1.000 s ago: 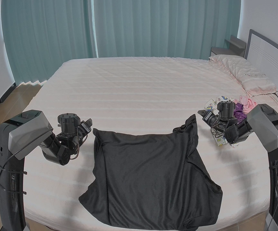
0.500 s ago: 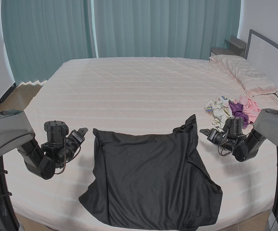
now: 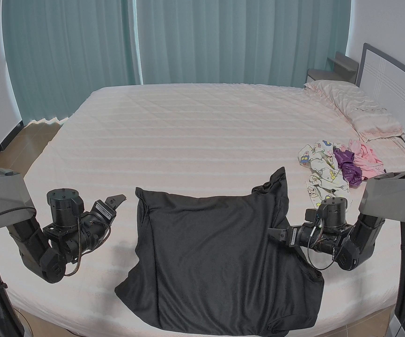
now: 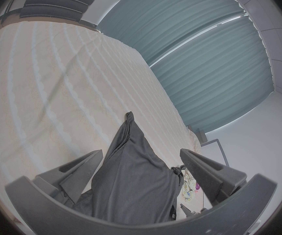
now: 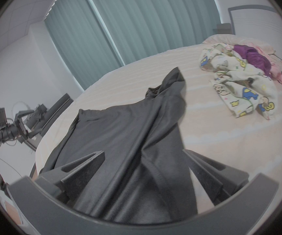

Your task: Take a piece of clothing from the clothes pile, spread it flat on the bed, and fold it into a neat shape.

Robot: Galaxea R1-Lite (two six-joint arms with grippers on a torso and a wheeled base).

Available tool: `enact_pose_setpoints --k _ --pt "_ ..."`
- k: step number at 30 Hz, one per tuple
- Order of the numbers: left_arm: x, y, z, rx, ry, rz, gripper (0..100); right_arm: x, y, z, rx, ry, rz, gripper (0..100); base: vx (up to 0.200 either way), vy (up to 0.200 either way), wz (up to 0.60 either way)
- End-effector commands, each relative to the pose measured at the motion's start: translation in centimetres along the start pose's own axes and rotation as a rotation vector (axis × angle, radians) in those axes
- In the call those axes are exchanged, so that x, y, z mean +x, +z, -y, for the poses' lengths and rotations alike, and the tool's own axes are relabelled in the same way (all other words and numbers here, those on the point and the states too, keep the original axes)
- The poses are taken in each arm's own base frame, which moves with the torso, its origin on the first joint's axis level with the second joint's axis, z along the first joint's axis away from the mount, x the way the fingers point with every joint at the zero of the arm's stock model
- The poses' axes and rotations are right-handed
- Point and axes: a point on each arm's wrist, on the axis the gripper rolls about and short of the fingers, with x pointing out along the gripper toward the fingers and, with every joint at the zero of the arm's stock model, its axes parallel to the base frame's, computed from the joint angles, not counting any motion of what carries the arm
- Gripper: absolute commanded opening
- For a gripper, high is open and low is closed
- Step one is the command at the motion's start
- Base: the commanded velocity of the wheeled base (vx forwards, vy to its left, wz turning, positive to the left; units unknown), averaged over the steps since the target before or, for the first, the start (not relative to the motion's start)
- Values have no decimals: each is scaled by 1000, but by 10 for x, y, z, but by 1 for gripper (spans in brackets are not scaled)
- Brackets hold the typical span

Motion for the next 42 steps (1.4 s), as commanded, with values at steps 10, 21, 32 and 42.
enact_pose_setpoints --k 10,21,32,42 --pt "-8 3 5 -1 -21 8 100 28 -16 -1 -95 -75 -17 100 0 0 0" --pt "-7 3 4 -2 -16 7 100 27 -17 5 -120 -92 -22 0 0 0 0" --pt "-6 2 2 -2 -9 3 100 7 15 42 -54 -168 76 0 0 0 0" --pt "-6 3 1 -4 -6 8 100 -7 17 99 68 -251 106 0 0 0 0"
